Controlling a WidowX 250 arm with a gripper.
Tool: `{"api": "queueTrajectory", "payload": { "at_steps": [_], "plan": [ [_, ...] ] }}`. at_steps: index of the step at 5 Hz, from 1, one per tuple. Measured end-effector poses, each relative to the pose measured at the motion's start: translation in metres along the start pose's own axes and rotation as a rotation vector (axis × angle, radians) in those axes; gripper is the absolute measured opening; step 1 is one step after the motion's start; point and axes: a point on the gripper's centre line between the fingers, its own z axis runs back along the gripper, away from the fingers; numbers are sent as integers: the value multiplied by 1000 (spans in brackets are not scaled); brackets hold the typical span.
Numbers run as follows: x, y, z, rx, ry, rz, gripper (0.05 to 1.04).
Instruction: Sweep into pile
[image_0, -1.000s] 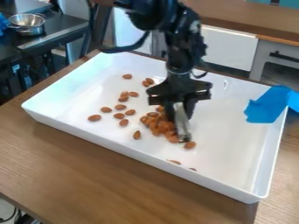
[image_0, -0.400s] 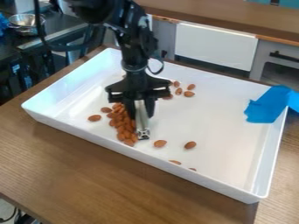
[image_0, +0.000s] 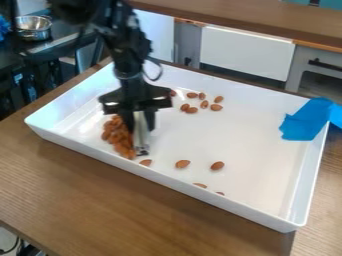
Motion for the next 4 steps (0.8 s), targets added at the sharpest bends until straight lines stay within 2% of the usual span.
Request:
{"api": "queueTrajectory", "payload": {
  "at_steps": [2, 3, 4],
  "plan": [
    [13, 64, 2, -3, -2, -4, 370],
    [15, 86, 5, 12, 0, 52, 370],
    [17, 83, 11, -6, -19, 54, 370]
  ]
}}
